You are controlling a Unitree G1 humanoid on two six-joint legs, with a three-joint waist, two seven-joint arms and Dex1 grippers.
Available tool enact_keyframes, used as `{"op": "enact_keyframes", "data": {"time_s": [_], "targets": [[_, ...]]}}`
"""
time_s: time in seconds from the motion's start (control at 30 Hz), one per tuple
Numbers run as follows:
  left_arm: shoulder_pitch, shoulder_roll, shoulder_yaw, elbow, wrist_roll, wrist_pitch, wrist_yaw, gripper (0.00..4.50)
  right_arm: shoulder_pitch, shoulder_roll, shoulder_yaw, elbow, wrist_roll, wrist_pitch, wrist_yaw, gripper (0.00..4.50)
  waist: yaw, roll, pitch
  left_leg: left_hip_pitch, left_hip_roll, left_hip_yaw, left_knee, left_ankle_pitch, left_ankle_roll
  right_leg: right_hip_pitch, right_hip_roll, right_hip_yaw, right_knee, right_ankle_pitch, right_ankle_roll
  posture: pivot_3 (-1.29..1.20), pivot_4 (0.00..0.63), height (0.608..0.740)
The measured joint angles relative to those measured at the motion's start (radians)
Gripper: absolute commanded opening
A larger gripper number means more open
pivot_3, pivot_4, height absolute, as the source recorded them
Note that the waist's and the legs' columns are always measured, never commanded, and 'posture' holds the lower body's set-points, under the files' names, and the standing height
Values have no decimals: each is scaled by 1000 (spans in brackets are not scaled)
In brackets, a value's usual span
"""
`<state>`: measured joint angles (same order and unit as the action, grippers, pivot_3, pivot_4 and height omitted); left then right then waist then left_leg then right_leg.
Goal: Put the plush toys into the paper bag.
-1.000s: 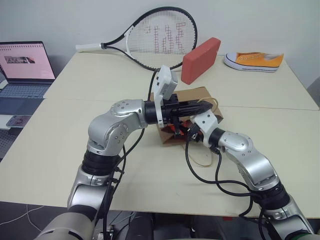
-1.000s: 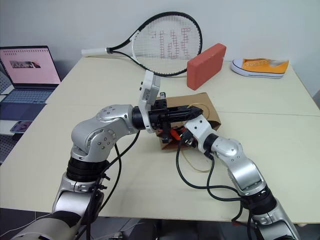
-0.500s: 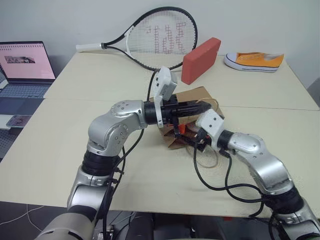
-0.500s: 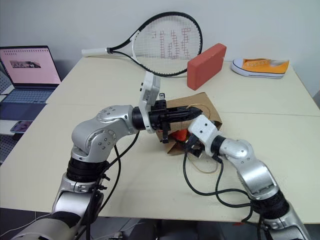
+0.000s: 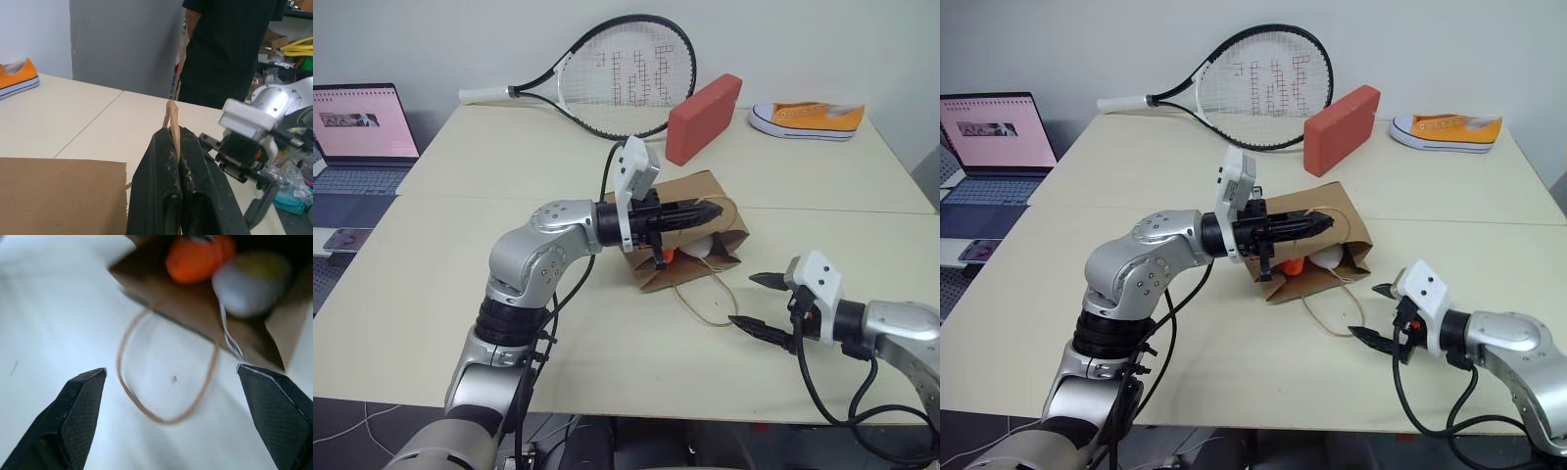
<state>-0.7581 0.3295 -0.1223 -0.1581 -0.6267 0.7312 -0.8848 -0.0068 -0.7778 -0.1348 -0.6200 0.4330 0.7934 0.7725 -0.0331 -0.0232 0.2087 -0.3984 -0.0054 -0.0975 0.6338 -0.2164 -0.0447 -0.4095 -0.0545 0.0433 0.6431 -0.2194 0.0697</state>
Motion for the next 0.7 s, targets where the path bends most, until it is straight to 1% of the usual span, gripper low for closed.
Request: {"op": "enact_keyframes", "data": {"time_s": [0.07,0.2,0.23,0.27,0.3,0.4,0.6,0.63,0.7], "targets": [[0,1,-1,0,1,-1,-1,0,-5,47,28,45,-39,-27,-53,4458,0,0,0,0,0,0,0,0,0,0,0,0,0,-2,-3,0,150,740],[0,3,-1,0,1,-1,-2,0,-21,120,115,138,-104,-69,-121,4458,2,0,0,0,0,0,0,0,0,0,0,0,0,-1,-2,0,150,740],[0,3,-1,0,1,-1,-2,0,-33,138,129,161,-115,-73,-136,4096,1,0,0,0,0,0,0,0,0,0,0,0,0,1,1,0,150,740],[0,3,-1,0,1,-1,-1,0,-47,154,146,184,-130,-78,-149,3883,1,0,0,0,0,0,0,0,0,0,0,0,0,1,1,0,150,740],[0,3,-1,-1,1,-1,-1,0,-54,159,161,198,-141,-84,-157,3536,2,0,0,0,0,0,0,0,0,0,0,0,0,1,1,0,150,740],[0,12,0,-1,1,-1,-1,0,-72,169,197,230,-176,-111,-170,2389,2,0,0,0,0,-1,0,0,0,0,0,0,0,1,1,0,150,740],[1,18,1,-1,1,-1,1,0,-93,178,222,235,-184,-110,-175,232,2,0,0,0,0,-1,0,0,0,0,0,0,0,1,1,0,150,740],[1,18,1,-1,1,-1,1,0,-95,178,225,235,-185,-110,-174,22,2,0,0,0,0,-1,0,0,0,0,0,0,0,1,1,0,150,740],[1,18,1,-1,1,-1,1,0,-100,177,228,235,-188,-109,-176,22,2,0,0,0,0,-1,0,0,0,0,0,0,0,1,1,0,150,740]]}}
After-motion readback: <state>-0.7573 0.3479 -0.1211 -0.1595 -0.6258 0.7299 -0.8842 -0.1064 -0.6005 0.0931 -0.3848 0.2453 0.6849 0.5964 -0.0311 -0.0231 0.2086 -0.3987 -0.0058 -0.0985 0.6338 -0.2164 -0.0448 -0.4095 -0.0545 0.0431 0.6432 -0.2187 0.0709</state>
